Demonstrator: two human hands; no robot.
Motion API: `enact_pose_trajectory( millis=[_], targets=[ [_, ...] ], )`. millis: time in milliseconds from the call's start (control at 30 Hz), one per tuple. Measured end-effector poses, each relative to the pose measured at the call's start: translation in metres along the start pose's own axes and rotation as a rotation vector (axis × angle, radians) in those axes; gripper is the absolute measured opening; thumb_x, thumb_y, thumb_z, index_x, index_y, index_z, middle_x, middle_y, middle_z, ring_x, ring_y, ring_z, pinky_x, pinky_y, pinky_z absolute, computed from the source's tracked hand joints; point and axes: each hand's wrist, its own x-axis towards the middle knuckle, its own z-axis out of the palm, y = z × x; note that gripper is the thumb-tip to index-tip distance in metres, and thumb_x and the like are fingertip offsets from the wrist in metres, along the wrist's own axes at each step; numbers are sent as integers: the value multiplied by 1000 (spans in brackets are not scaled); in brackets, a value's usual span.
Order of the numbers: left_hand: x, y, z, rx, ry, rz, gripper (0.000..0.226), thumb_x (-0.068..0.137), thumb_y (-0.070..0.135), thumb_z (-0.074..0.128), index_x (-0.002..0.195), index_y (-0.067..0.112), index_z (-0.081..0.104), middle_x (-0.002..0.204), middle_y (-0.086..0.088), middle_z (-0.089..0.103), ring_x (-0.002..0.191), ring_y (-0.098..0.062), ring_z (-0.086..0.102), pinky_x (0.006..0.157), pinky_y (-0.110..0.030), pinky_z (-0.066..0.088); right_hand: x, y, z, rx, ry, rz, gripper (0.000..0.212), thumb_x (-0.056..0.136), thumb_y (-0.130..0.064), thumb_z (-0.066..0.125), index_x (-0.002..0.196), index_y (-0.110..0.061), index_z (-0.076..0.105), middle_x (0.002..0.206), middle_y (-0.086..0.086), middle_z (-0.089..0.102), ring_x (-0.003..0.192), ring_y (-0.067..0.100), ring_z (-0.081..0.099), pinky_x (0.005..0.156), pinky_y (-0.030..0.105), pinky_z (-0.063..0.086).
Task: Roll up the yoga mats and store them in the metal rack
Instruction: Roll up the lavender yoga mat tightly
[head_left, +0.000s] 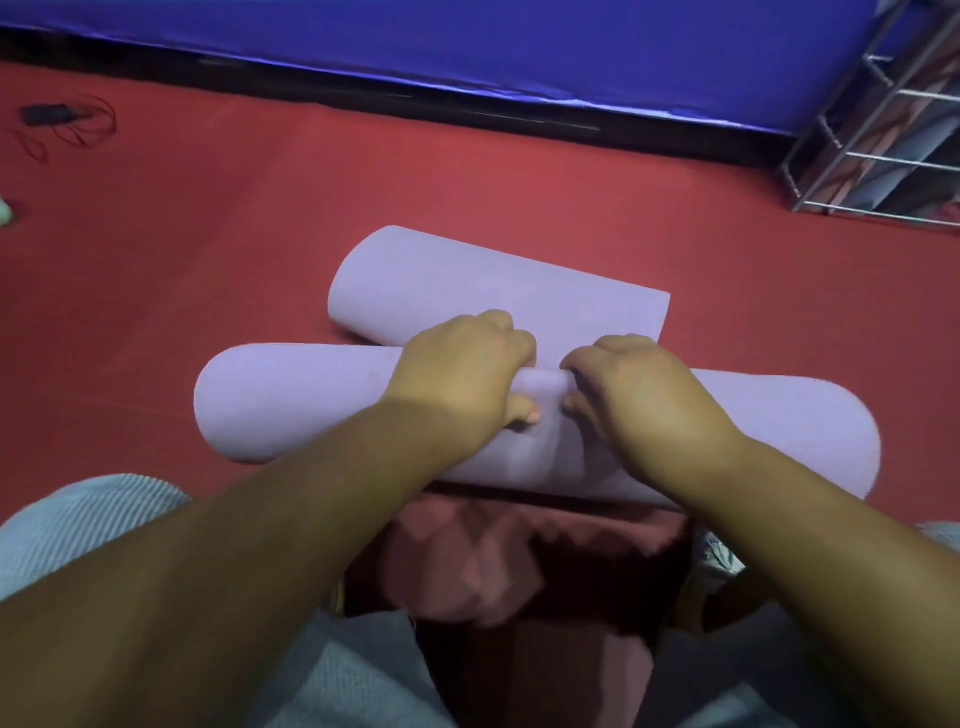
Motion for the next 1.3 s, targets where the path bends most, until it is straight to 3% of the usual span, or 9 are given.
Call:
enact_pose_trajectory(
  millis=[167, 233, 367, 533, 633, 833, 967, 1167, 1300],
  targets=[
    [10, -12, 10, 20, 14, -1, 45, 93, 56, 60, 128, 28, 64, 126, 1, 47, 121, -23, 40, 98, -35, 40, 6, 13, 13, 23, 61, 6, 24, 84, -26, 77, 96, -9, 65, 85, 8, 58, 85, 32, 51, 67, 35, 36],
    [14, -10, 20, 65, 99, -19, 39, 89, 57, 64, 116, 30, 72, 119, 2, 44, 118, -23, 38, 86, -32, 37, 4, 17, 22, 17, 71, 17, 21, 84, -24, 77, 91, -9, 65, 81, 7, 57, 81, 32, 51, 65, 33, 30],
    [15, -6, 36, 268, 307, 25, 42, 78, 63, 53, 78, 26, 72, 74, 3, 53, 74, -24, 57, 55, -28, 26, 6, 27, 26, 19, 161, 44, 19, 78, -18, 79, 84, -9, 63, 74, 4, 50, 74, 28, 44, 62, 34, 31],
    [19, 1, 47, 295, 443, 25, 37, 84, 53, 53, 72, 19, 60, 64, -1, 54, 62, -28, 55, 53, -33, 34, 7, 23, 31, -2, 267, 160, 13, 84, -14, 72, 80, -9, 61, 79, 6, 49, 83, 20, 28, 68, 35, 32],
    [24, -3, 52, 299, 469, 41, 35, 84, 50, 58, 73, 17, 60, 70, -5, 51, 69, -30, 52, 64, -38, 38, 8, 23, 39, 14, 280, 162, 16, 85, -10, 72, 78, -8, 58, 79, 5, 38, 81, 21, 28, 66, 33, 29],
    [22, 6, 60, 343, 376, 11, 29, 86, 37, 49, 75, 10, 55, 76, -12, 54, 75, -31, 53, 67, -40, 40, 7, 16, 52, -2, 266, 199, 15, 78, -5, 74, 78, -9, 60, 71, 12, 50, 71, 32, 44, 61, 40, 38],
    [20, 3, 65, 355, 247, -48, 31, 86, 40, 46, 77, 12, 56, 75, -11, 55, 72, -32, 54, 61, -38, 38, 5, 12, 61, 23, 226, 180, 14, 81, -8, 72, 77, -10, 59, 75, 13, 53, 73, 35, 50, 62, 38, 32],
    [12, 2, 60, 296, 117, -45, 28, 101, 49, 35, 97, 22, 39, 93, -2, 63, 85, -28, 62, 63, -36, 29, 1, 18, 56, 20, 152, 48, 22, 90, -29, 49, 78, -23, 31, 74, 9, 56, 66, 36, 55, 59, 34, 27],
    [14, -1, 56, 269, 59, 54, 45, 93, 48, 29, 94, 13, 57, 95, -12, 61, 85, -34, 54, 72, -41, 39, 0, 20, 56, 51, 27, 34, 25, 98, -34, 38, 78, -20, 33, 85, 10, 60, 78, 37, 57, 65, 36, 28]
  ],
)
